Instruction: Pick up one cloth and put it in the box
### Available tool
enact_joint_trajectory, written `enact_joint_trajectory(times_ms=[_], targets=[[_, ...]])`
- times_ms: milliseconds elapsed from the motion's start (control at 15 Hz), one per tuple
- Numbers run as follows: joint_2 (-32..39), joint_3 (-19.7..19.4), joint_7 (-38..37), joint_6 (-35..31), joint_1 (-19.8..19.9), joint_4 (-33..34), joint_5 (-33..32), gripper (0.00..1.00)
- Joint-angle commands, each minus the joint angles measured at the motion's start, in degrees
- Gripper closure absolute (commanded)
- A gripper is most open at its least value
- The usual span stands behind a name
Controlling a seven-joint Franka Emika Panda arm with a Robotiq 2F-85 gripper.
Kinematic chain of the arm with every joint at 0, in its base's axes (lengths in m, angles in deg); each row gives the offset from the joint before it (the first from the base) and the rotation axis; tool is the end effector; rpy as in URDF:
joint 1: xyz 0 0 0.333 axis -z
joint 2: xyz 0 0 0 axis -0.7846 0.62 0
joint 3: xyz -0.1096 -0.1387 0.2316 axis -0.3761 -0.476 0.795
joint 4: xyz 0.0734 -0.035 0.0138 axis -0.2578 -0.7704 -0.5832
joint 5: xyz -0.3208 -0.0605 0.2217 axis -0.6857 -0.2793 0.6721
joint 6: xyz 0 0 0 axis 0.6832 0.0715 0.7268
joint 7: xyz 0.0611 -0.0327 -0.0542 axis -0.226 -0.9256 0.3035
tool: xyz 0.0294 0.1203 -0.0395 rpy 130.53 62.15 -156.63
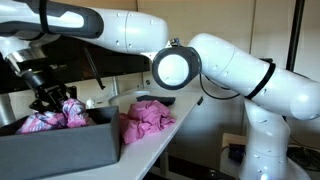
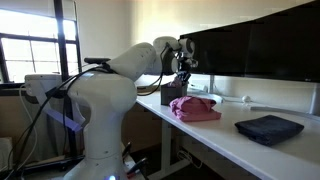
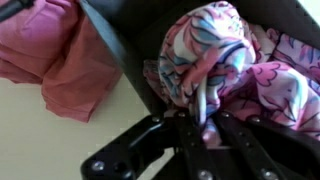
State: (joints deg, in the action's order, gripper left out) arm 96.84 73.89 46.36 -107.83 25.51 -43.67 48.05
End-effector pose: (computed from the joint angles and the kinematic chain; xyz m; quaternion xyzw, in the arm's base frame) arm 0.6171 0.2995 0.3978 0.9765 0.0040 -0.1902 0.1017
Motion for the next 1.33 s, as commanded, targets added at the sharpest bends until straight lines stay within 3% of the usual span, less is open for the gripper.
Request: enact_joint_trajectory(times_ms=[0, 67, 200, 667, 800, 1267], targets=[[0.4, -0.4, -1.6, 1.5, -1.3, 0.4, -1.3, 0.90], [0.6, -0.3, -1.8, 1.2, -1.5, 0.6, -1.2, 0.56], [0.4, -0.1, -1.7, 0.7, -1.9, 0.8, -1.1, 0.49], [-1.2, -0.1, -0.9, -0.7, -3.0, 0.4, -1.2, 0.05], [-2.4, -0.2, -0.7, -1.7, -3.3, 1.1, -1.4, 0.00], [-7.6, 0.4, -1.7, -3.2, -3.3, 1.7, -0.6, 0.00]])
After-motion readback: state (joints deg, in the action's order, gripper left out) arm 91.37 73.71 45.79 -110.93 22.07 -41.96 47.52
